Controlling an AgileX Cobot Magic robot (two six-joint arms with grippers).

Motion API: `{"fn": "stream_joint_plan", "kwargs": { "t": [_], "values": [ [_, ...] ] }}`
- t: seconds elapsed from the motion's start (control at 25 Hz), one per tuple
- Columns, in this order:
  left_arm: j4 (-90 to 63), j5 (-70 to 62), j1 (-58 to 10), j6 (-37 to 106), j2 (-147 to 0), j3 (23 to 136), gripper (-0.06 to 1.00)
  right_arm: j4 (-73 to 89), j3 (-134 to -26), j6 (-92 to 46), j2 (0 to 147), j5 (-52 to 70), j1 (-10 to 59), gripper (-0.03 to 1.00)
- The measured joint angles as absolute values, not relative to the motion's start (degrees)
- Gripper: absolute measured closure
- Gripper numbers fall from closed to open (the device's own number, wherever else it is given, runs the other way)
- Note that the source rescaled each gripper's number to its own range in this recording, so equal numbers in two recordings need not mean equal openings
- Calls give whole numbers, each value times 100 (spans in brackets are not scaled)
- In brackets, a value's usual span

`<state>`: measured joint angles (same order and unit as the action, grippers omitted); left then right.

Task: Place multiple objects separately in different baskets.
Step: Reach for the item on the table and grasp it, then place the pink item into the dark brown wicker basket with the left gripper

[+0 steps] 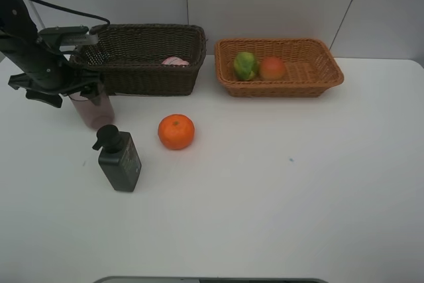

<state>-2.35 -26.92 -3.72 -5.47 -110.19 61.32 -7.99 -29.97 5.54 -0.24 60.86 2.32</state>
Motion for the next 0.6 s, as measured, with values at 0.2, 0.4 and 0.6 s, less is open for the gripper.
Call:
{"fn": "stream_joint_plan", "kwargs": {
  "t": [0.2,0.4,0.6],
  "values": [
    [-235,-2692,-372,-565,-11047,6132,62,-803,-2997,554,-24,6086,232,9],
    [-251,-2636,-372,-565,-11058,6132,94,-803,-2997,554,-24,6086,232,9],
    [-251,-2634,-372,-565,-11058,6132,94,-805,-2997,554,-24,6086,232,9]
  ]
}}
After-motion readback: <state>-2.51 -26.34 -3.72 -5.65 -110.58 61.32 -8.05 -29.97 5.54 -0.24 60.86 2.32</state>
